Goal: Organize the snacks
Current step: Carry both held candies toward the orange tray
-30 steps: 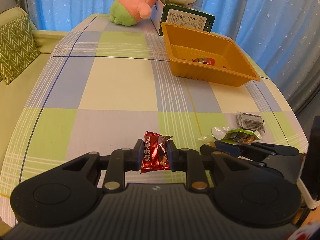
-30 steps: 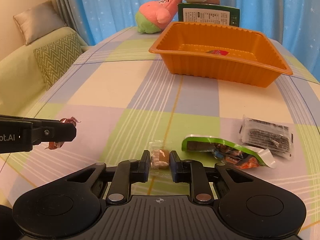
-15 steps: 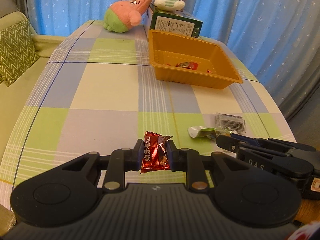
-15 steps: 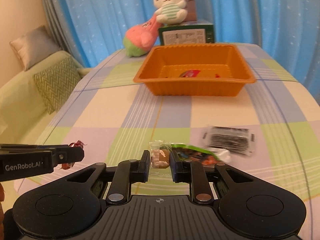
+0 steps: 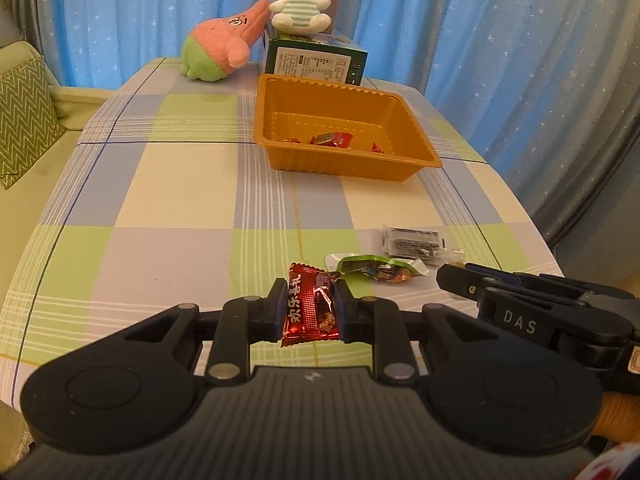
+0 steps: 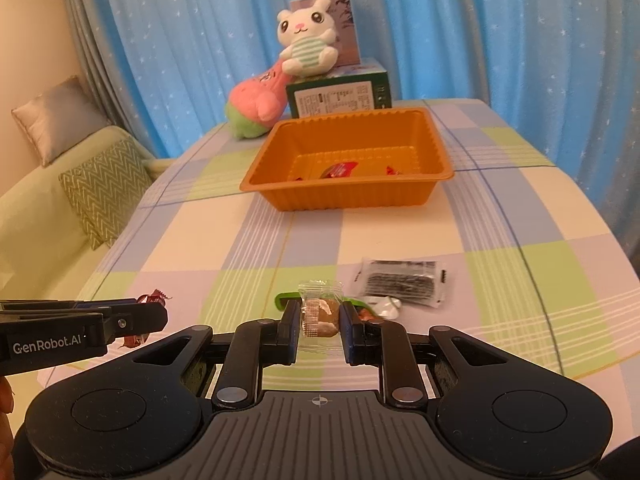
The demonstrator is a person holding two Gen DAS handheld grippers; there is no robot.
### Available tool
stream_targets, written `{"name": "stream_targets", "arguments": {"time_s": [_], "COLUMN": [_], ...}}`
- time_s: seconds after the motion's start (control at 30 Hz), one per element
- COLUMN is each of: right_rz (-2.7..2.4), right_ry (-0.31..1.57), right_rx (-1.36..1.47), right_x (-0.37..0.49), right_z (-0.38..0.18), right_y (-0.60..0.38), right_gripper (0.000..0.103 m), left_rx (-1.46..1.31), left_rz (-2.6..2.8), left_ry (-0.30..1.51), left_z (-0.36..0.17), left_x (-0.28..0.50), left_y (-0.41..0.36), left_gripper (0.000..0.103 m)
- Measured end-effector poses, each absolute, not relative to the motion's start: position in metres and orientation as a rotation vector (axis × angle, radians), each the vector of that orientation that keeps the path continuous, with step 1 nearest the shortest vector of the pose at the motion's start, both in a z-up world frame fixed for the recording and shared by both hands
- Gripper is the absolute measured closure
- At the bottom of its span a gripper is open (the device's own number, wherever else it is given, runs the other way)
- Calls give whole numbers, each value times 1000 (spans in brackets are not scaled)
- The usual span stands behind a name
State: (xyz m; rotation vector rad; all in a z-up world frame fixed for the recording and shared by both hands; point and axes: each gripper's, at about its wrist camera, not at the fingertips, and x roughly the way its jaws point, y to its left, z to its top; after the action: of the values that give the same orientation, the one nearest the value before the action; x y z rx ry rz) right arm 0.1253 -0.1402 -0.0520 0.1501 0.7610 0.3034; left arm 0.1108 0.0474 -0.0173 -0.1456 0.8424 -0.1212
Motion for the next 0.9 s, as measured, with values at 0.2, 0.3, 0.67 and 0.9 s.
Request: {"name": "stream_targets", "arguments": {"time_s": [0.2, 0.3, 0.67, 0.9], "right_rz": [285, 273, 253, 252], "right_ry": [757, 757, 776, 778], "right_rx": [158, 160, 168, 175], "right_x": [120, 120, 127, 131], "right_z": [-46, -44, -42, -42], "right_y": [-153, -158, -171, -175], "right_gripper": [82, 82, 82, 82], "left_rx": [-141, -135, -120, -113], "left_rz": [-133, -138, -149, -160], "left_ry": [838, 834, 834, 834], "left_z": [-13, -11, -8, -8], "left_x": [109, 108, 113, 117], "left_y": [41, 37, 29, 23], "left_gripper": [82, 82, 82, 82]}}
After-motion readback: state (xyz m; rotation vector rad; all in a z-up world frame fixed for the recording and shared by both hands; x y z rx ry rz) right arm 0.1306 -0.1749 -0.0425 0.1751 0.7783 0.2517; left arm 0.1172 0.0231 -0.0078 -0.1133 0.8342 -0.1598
